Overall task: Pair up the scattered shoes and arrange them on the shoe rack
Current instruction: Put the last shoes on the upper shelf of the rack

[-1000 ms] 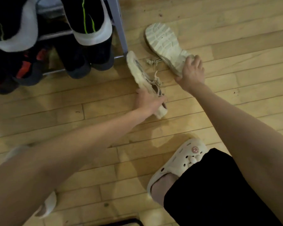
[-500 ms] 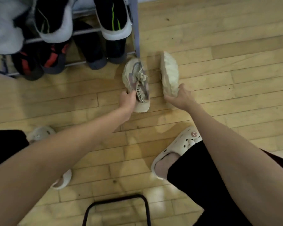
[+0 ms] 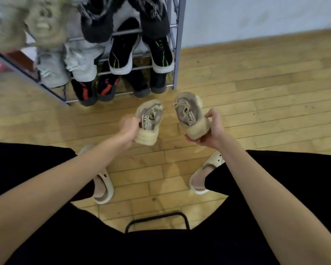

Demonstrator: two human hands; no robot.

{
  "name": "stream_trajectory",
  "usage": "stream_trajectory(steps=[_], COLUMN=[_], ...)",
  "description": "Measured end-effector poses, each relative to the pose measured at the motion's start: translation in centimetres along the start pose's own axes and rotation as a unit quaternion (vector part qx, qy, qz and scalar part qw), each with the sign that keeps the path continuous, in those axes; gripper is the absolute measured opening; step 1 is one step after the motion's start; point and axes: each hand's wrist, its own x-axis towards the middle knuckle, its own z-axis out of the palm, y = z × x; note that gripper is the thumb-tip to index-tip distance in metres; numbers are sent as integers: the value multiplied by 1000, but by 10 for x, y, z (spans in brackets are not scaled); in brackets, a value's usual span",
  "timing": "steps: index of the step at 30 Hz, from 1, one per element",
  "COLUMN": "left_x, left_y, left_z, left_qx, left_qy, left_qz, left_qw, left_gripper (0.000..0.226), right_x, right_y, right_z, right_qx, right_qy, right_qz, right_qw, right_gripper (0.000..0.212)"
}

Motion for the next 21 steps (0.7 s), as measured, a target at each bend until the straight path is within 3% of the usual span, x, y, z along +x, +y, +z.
stream_trajectory(steps=[4,9,12,15,21], left_x=[-40,-83,-98,-109,-117], left_y=[19,37,45,55,73], left_z=[-55,-117,-149,-176,-224], left_qx=[-23,-104,-142,-165,-184], left_qy=[9,48,84,120,161], left_qz=[119,240,274,302,311], left_qw=[993,964,947,931,918], left_gripper=[20,26,29,27,33], right_x=[-53,-104,-117,-132,-157], right_y=[-7,-21,-26,-33,-47], right_z=[30,79,114,153,215], right_qx=[-14,-76,-91,-85,-68], right_qy=[-20,7,14,8,-26], right_qz=[-65,-225,-302,-344,-370], right_qw=[998,971,949,935,926], right_gripper=[53,68,74,66,53])
